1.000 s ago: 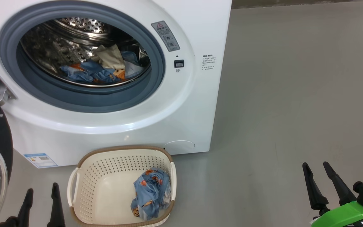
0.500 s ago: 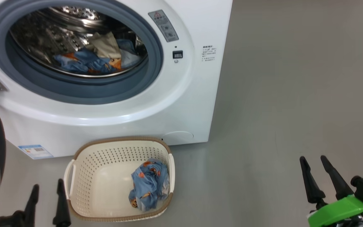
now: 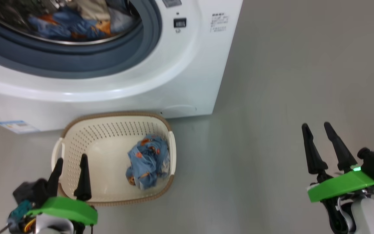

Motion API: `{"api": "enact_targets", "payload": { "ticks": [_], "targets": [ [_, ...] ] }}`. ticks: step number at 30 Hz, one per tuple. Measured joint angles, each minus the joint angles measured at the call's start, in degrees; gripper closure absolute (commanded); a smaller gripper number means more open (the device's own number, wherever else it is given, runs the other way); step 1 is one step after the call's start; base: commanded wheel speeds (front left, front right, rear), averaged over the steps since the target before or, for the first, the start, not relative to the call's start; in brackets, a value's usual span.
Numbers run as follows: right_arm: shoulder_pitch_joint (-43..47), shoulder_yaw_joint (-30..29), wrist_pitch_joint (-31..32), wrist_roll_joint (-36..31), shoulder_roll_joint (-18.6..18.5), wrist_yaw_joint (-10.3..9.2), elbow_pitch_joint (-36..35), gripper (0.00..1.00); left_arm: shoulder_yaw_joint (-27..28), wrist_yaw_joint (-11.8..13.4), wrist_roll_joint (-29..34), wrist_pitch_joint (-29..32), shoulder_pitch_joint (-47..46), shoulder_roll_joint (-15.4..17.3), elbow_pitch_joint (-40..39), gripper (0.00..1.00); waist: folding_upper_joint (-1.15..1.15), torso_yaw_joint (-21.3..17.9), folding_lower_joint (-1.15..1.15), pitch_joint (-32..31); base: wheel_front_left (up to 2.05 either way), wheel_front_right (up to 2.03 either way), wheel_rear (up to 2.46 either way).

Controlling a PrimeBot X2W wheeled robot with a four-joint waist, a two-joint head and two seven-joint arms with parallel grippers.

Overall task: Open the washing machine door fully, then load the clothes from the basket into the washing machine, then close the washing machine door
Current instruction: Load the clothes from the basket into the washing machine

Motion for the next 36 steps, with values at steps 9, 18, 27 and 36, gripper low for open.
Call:
{"api": "enact_targets", "payload": {
  "ticks": [9,18,27,36],
  "targets": [
    [-5.3,0.3,0.0,-1.4,1.2,0.00,-0.7,0.00,-6.1,0.0,-1.9,0.0,-10.3,2.0,10.1,0.00,0.00,-0.6,0.00,8.0,0.00,0.00,0.00],
    [-10.0,2.1,0.0,-1.9,2.2,0.00,-1.3,0.00,-13.7,0.0,-4.7,0.0,-20.6,3.2,18.5,0.00,0.00,-1.7,0.00,15.4,0.00,0.00,0.00],
    [-13.7,3.5,0.0,-2.3,2.9,0.00,-2.3,0.00,-20.9,0.0,-9.5,0.0,-29.9,6.1,27.0,0.00,0.00,-3.1,0.00,23.0,0.00,0.00,0.00],
    [-16.8,5.2,0.0,-2.3,4.3,0.00,-3.2,0.00,-28.9,0.0,-14.1,0.0,-37.6,9.4,31.5,0.00,0.00,-5.0,0.00,29.3,0.00,0.00,0.00]
  ]
}}
